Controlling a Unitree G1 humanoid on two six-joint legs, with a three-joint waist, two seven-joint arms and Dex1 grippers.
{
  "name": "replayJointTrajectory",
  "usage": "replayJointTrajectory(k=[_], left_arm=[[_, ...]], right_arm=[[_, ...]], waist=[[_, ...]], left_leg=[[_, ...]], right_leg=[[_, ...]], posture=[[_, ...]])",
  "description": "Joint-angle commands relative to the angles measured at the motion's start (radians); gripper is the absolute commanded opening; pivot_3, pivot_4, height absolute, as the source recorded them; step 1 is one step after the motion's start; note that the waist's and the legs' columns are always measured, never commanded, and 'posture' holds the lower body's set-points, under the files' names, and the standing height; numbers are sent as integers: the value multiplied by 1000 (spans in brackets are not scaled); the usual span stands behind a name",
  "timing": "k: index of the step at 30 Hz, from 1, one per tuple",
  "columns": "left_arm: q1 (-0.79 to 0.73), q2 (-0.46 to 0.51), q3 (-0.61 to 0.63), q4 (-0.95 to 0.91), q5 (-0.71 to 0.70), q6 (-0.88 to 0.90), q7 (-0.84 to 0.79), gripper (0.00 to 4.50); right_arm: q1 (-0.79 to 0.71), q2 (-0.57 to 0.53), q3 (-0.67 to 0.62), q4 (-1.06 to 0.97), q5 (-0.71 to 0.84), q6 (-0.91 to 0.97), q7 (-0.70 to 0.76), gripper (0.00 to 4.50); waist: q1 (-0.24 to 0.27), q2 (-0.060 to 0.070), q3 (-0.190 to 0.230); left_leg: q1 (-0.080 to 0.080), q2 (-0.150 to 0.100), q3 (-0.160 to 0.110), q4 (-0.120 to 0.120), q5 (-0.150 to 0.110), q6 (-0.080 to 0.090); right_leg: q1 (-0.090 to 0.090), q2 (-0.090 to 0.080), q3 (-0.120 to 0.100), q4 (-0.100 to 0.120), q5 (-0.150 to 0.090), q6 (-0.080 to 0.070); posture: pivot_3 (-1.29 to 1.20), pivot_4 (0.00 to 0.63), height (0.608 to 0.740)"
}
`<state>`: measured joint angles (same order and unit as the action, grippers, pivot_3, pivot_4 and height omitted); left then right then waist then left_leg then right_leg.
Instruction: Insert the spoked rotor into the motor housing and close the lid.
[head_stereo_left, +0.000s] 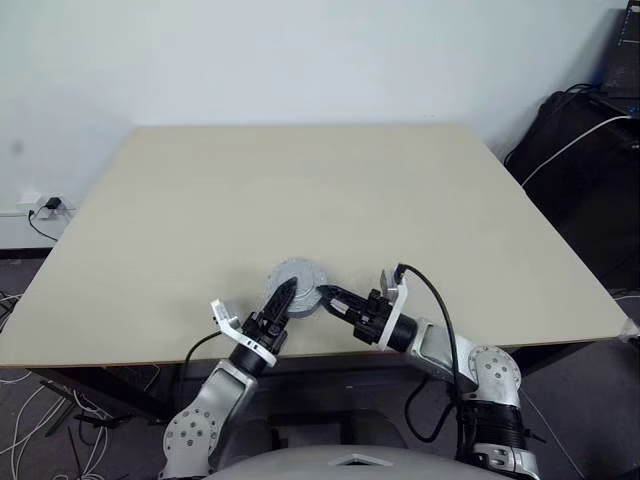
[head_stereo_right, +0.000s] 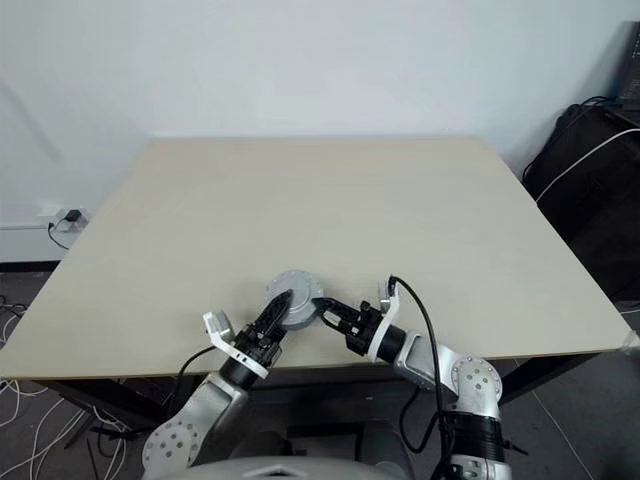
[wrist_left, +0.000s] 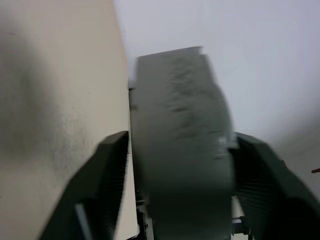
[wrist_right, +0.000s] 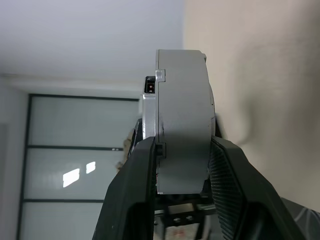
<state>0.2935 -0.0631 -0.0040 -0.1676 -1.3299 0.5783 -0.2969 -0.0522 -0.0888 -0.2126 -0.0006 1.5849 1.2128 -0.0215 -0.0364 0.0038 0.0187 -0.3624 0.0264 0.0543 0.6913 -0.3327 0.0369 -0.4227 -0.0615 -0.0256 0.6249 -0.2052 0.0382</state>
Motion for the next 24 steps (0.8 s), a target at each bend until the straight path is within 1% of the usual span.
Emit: replayJointTrajectory(k=[1, 10, 12, 13, 20, 23, 24], left_arm=[[-12, -88, -17, -17, -7, -8, 3, 2180], [-13, -74, -25, -19, 9, -26, 16, 2180], [-20, -69, -24, -18, 18, -33, 21, 2180], [-22, -69, -23, -18, 20, -36, 21, 2165], [-48, -67, 3, -9, 49, -52, 39, 2141], [-64, -68, 16, 0, 72, -71, 56, 2140], [-82, -71, 31, 8, 79, -87, 70, 2140]], right_arm=[[-16, -3, 12, -66, 51, -23, 24, 1200], [-7, -33, 58, -128, -45, -75, 71, 1200], [-5, -38, 67, -132, -47, -78, 77, 1925], [-4, -39, 69, -132, -48, -81, 79, 2170], [16, -68, 68, -146, -42, -83, 76, 4489], [26, -92, 75, -166, -59, -83, 82, 4500], [31, -114, 92, -191, -106, -86, 93, 4500]], waist=[[0, 0, 0], [1, 0, 0], [1, 0, 0], [1, 0, 0], [2, 0, 0], [4, 0, 0], [5, 0, 0]], left_leg=[[0, 0, 0, 0, 0, 0], [0, 0, 0, 0, 0, 0], [0, 0, 0, 0, 0, 0], [1, 0, 0, 0, 0, 0], [1, 0, 0, 0, 0, 0], [1, 0, 0, 1, 0, 0], [1, 0, 0, 1, 0, 0]], right_leg=[[0, 0, 0, 0, 0, 0], [0, 0, 0, 0, 0, 0], [0, 0, 0, 0, 0, 0], [1, 0, 0, 0, 0, 0], [1, 0, 0, 0, 0, 0], [1, 0, 0, 0, 0, 0], [1, 0, 0, 0, 0, 0]], posture=[[0, 0, 740], [0, 0, 740], [0, 0, 740], [0, 0, 740], [0, 0, 740], [0, 0, 740], [0, 0, 740]])
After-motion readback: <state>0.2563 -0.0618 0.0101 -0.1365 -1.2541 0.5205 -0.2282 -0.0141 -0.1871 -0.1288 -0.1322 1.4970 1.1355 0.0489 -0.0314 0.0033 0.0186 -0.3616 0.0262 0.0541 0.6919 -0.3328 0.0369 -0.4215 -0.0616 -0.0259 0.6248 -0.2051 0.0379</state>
